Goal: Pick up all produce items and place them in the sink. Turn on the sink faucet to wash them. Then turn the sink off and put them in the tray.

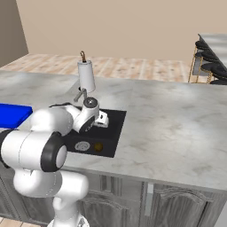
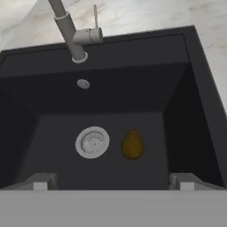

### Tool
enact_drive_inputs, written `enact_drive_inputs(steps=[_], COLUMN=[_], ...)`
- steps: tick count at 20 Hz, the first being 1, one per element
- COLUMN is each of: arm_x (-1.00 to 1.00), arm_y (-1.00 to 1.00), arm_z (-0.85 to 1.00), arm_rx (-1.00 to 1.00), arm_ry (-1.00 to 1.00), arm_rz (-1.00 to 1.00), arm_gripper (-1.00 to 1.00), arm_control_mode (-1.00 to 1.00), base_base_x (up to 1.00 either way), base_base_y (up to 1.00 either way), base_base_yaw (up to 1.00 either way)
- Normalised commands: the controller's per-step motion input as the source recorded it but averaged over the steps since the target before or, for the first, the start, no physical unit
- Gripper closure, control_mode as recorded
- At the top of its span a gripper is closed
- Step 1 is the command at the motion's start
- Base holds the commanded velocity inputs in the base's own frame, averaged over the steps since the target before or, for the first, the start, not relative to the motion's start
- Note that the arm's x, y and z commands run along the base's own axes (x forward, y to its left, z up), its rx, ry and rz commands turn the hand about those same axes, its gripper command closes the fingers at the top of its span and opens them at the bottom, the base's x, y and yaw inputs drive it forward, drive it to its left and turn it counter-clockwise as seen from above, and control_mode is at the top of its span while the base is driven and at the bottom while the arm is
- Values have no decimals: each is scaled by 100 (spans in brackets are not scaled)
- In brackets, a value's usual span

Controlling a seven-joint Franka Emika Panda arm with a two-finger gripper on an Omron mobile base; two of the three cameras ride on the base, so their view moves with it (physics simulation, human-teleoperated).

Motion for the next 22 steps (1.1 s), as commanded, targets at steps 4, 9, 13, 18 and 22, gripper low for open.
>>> enact_drive_inputs(steps=[4, 9, 13, 18, 22], arm_x=[0, 0, 0, 0, 0], arm_y=[0, 0, 0, 0, 0], arm_z=[-32, -36, -36, -32, -24], arm_rx=[-2, -3, -3, -3, -4], arm_ry=[5, 6, 7, 5, 2], arm_rz=[-2, -4, -4, -3, -2], arm_gripper=[-100, -100, -100, -100, -100], arm_control_mode=[-100, -100, -100, -100, -100], base_base_x=[0, 0, 0, 0, 0], base_base_y=[0, 0, 0, 0, 0], base_base_yaw=[0, 0, 0, 0, 0])
